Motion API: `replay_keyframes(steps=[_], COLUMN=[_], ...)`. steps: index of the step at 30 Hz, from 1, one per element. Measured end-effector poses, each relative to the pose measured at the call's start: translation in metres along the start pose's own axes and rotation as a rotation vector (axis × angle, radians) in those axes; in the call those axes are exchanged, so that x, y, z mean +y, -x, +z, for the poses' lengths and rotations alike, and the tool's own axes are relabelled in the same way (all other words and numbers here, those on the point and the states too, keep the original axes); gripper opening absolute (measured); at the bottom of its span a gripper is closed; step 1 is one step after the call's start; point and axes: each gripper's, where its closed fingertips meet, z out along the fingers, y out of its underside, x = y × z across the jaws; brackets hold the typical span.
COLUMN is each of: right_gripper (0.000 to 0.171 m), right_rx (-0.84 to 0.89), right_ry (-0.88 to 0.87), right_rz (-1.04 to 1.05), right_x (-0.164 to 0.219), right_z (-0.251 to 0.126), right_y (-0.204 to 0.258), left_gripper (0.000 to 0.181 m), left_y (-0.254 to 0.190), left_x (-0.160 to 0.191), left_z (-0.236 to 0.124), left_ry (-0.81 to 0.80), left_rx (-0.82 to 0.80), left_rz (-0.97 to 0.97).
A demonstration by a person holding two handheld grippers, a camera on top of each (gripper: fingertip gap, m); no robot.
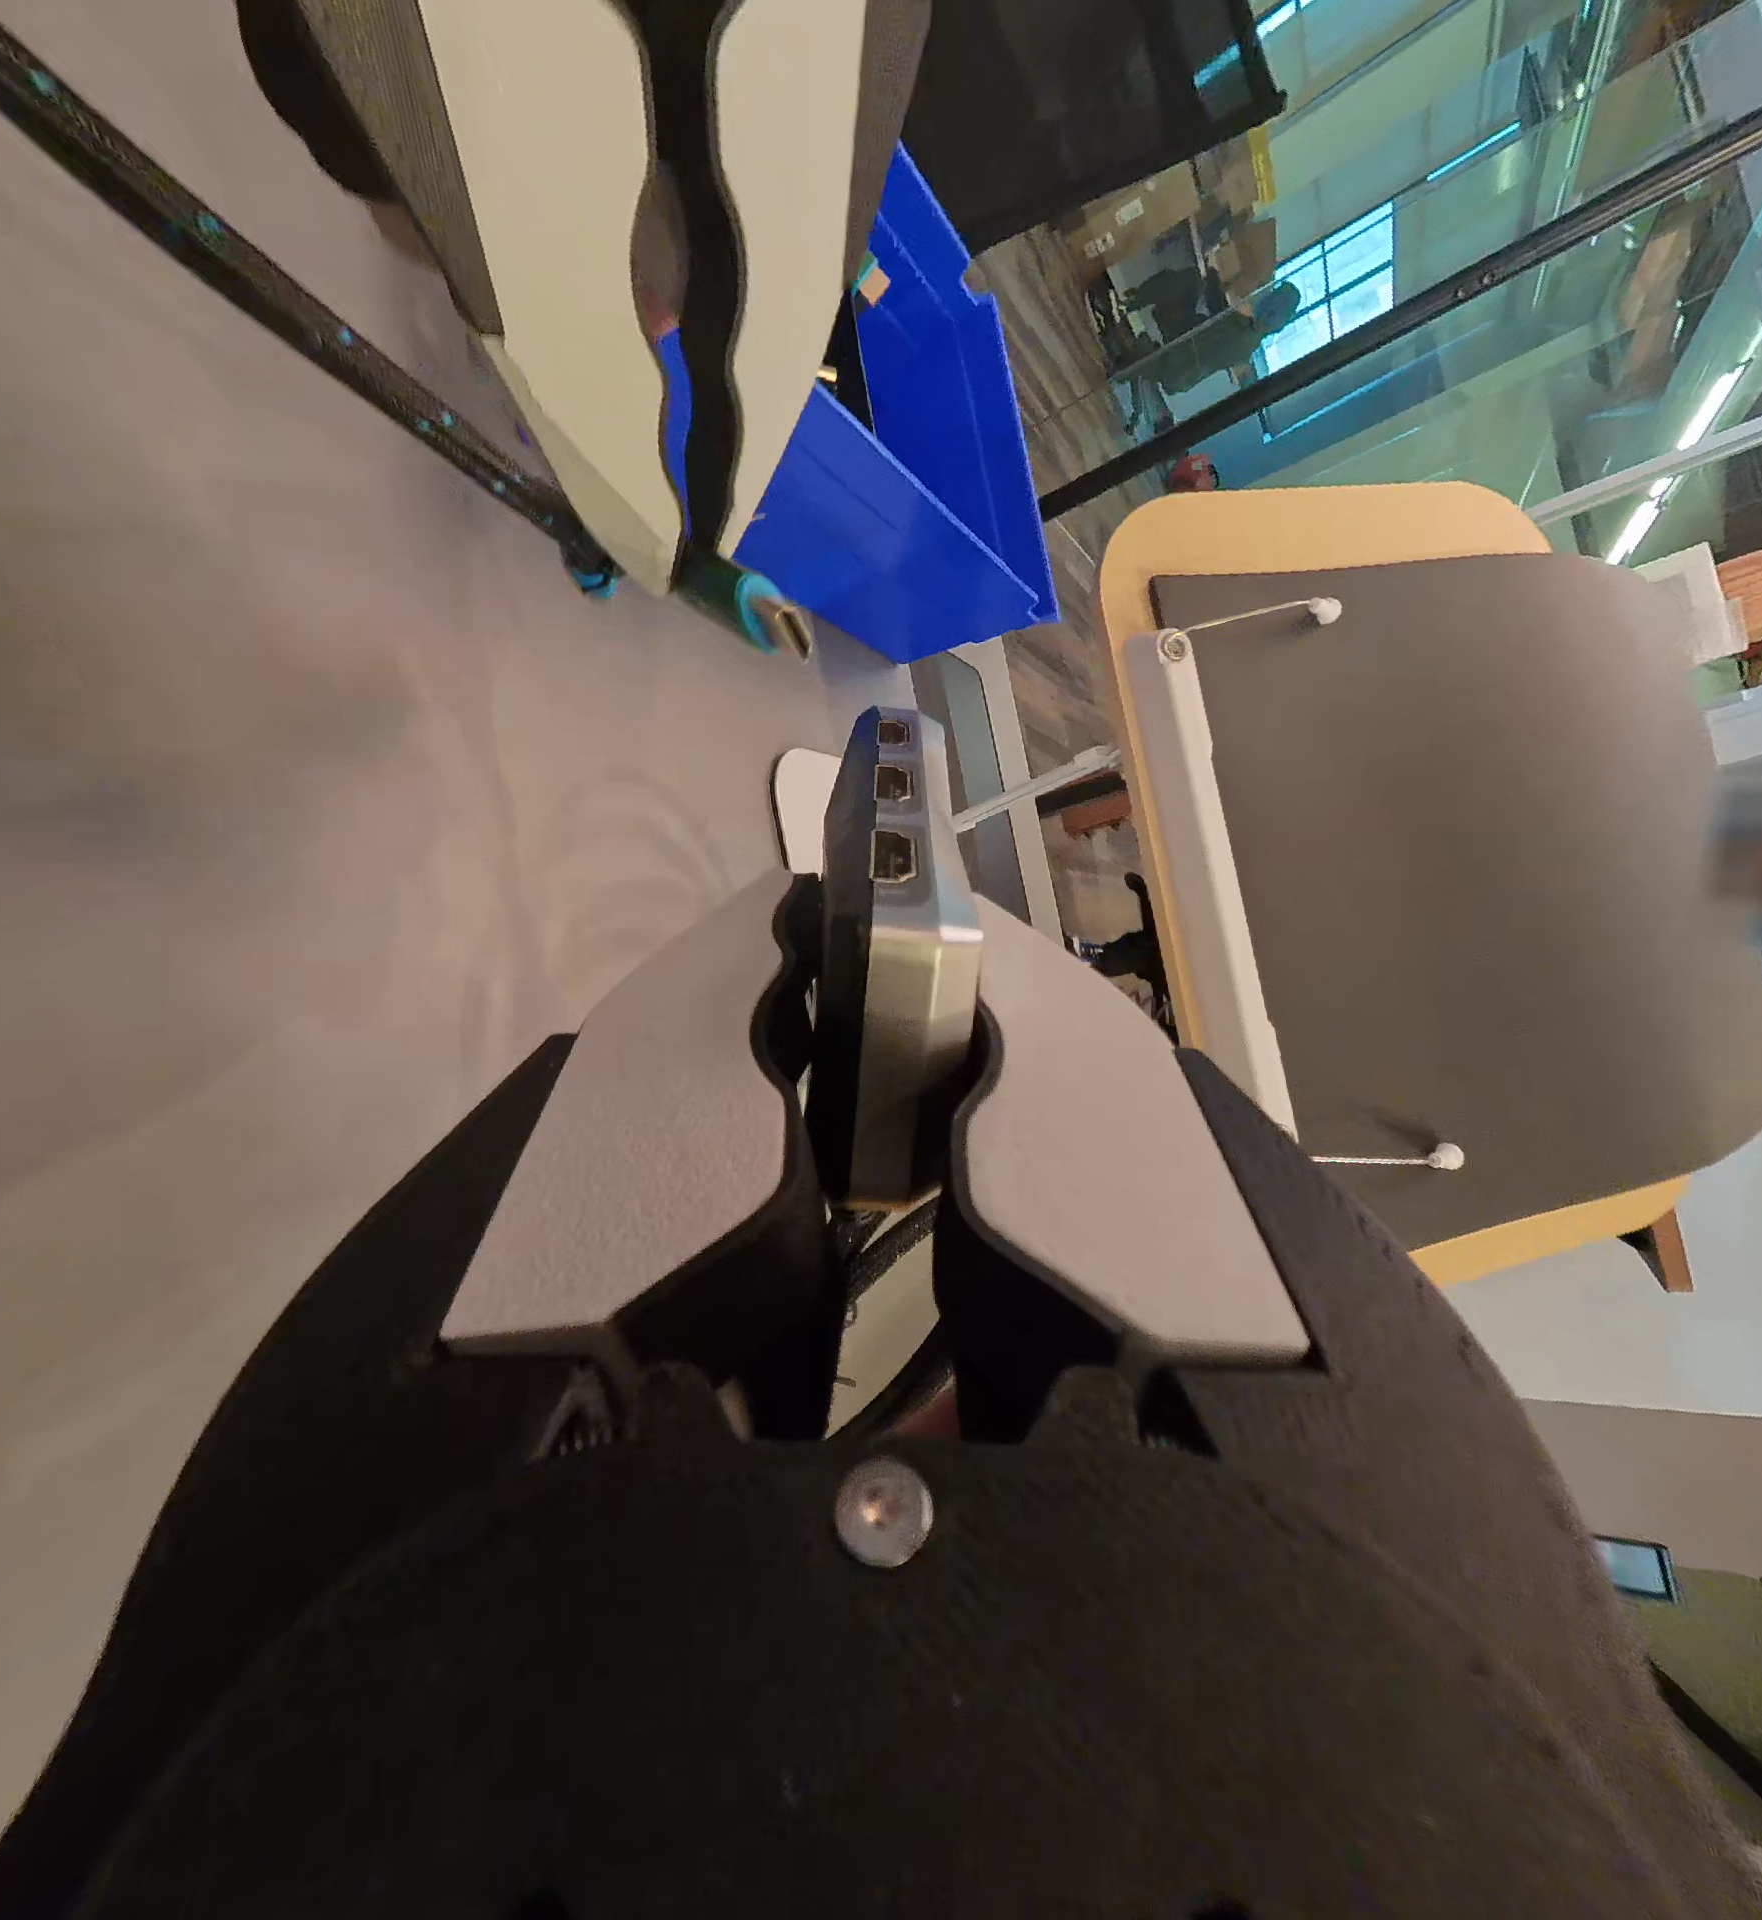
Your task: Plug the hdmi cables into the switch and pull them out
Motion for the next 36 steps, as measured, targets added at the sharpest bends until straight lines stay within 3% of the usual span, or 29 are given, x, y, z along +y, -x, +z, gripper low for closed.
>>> replay_keyframes(steps=[14, 18, 24, 32, 36], right_gripper=[0.020, 0.021, 0.021, 0.021, 0.021], right_rx=[0.018, 0.012, -0.008, -0.013, -0.021], right_ry=[0.121, 0.119, 0.109, 0.099, 0.086], right_rz=[-0.083, -0.081, -0.055, -0.013, 0.004], right_x=[0.005, 0.007, 0.013, 0.020, 0.021], right_z=[0.021, 0.021, 0.021, 0.018, 0.018], right_y=[0.016, 0.017, 0.020, 0.016, 0.017], left_gripper=[0.010, 0.010, 0.011, 0.026, 0.026], left_y=[-0.008, -0.015, -0.059, -0.064, -0.060], left_x=[-0.011, 0.003, 0.040, 0.050, 0.067], left_z=[-0.017, -0.007, 0.018, 0.009, 0.013], left_ry=[0.149, 0.175, 0.223, 0.163, 0.208], left_rx=[0.033, 0.069, 0.215, 0.178, 0.145], left_rz=[0.147, 0.121, 0.081, -0.012, 0.053])
